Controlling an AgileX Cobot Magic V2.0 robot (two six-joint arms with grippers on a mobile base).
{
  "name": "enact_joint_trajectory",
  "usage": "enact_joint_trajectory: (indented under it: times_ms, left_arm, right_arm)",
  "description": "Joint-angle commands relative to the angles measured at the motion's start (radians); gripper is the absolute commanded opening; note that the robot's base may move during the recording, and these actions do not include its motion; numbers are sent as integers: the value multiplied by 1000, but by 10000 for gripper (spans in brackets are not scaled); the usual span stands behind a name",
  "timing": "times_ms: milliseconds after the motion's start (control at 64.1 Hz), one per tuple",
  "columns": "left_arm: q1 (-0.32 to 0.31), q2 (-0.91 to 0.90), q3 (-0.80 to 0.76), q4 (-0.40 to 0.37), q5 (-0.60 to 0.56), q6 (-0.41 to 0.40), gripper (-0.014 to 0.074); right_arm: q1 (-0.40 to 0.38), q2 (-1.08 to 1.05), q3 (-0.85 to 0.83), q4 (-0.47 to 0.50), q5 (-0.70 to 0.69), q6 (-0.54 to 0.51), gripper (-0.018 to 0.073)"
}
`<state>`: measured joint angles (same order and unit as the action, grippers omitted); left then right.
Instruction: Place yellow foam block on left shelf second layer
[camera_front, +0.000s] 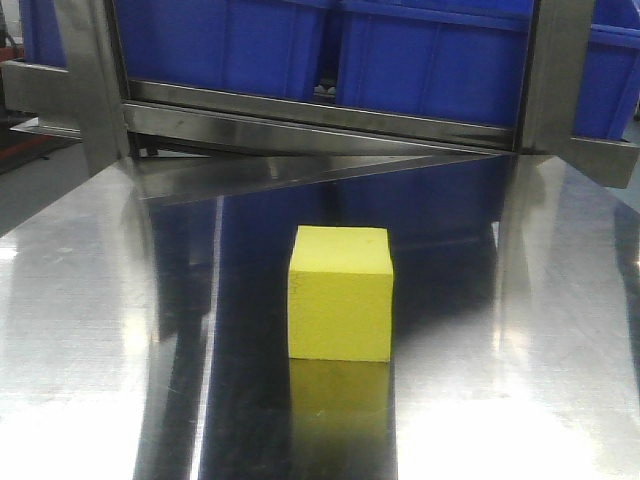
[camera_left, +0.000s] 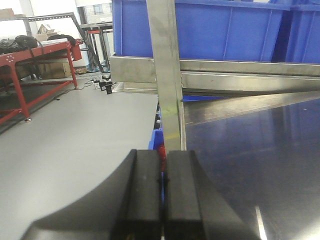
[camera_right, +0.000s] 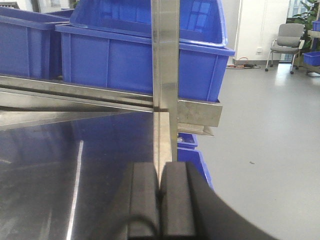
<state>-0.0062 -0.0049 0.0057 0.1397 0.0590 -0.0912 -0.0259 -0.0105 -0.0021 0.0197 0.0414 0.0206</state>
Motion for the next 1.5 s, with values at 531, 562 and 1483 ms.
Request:
enact_joint_trajectory:
  times_ms: [531,562,1483]
  left_arm:
    - [-4,-21,23,-6,-82,-5,136]
    - [-4,-21,23,-6,-82,-5,136]
    - [-4,-21,23,-6,-82,-5,136]
  right_arm:
    - [201,291,-322,-20,52,4,32]
    - [212,313,-342,-20,55,4,32]
    - [431,891,-808,-284,591,577,595]
